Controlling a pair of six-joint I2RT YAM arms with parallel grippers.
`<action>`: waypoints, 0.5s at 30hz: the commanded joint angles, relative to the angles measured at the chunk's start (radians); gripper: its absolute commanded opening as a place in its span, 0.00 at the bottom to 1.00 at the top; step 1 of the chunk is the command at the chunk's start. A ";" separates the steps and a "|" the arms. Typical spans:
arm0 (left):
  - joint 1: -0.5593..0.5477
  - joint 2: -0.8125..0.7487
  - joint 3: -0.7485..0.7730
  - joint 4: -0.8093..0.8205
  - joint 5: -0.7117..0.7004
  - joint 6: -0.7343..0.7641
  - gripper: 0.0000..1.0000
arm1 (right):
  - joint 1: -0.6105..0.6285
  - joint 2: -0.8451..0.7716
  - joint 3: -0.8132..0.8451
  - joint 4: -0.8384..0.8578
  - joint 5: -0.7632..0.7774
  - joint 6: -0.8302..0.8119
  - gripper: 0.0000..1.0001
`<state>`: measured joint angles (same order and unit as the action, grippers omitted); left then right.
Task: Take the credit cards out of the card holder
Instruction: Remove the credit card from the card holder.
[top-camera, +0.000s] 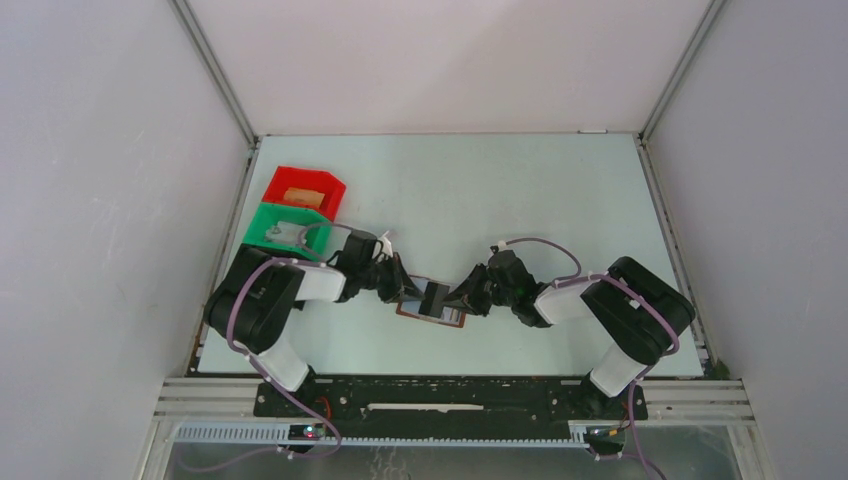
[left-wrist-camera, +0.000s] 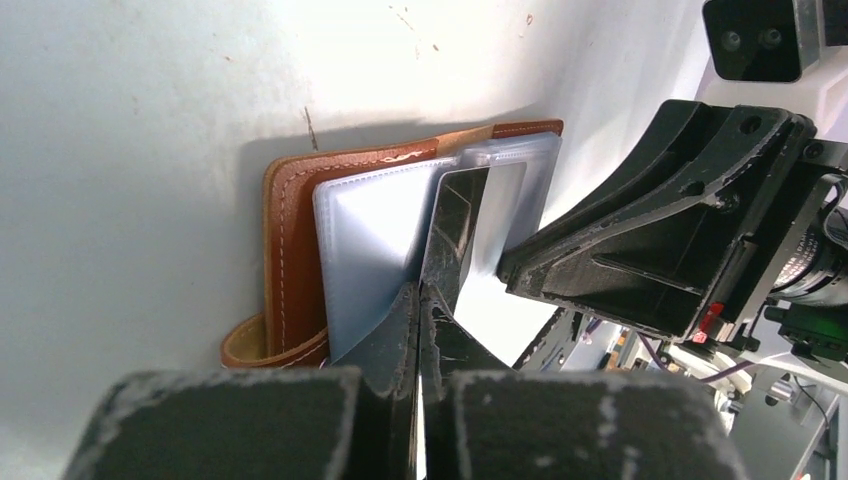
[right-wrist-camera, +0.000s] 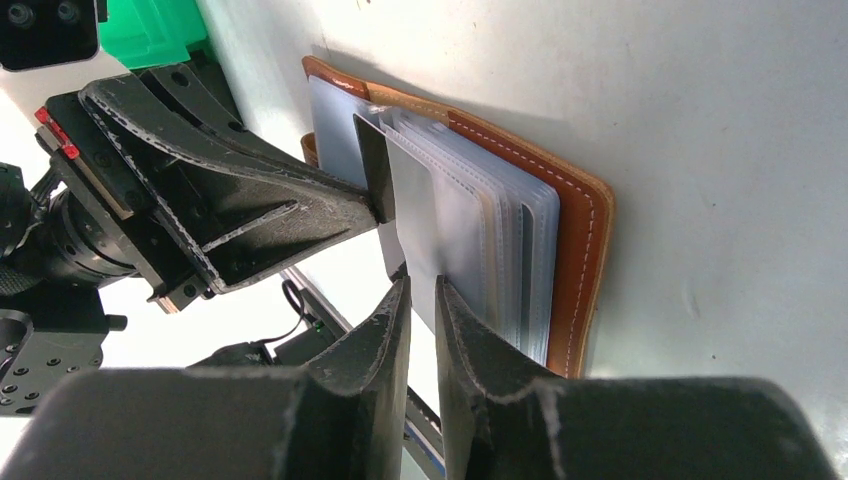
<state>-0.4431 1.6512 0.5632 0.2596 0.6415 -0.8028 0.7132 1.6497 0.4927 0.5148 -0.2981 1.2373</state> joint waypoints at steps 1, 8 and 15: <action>-0.094 -0.049 0.015 -0.032 0.183 -0.004 0.00 | 0.023 0.030 -0.021 -0.076 0.056 -0.016 0.24; -0.089 -0.171 0.035 -0.226 0.013 0.043 0.00 | 0.014 0.024 -0.037 -0.058 0.045 -0.013 0.24; -0.089 -0.220 0.062 -0.317 -0.032 0.070 0.00 | 0.010 0.008 -0.037 -0.055 0.041 -0.031 0.24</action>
<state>-0.5110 1.4822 0.5652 -0.0097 0.5724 -0.7586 0.7147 1.6444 0.4778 0.5323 -0.3031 1.2392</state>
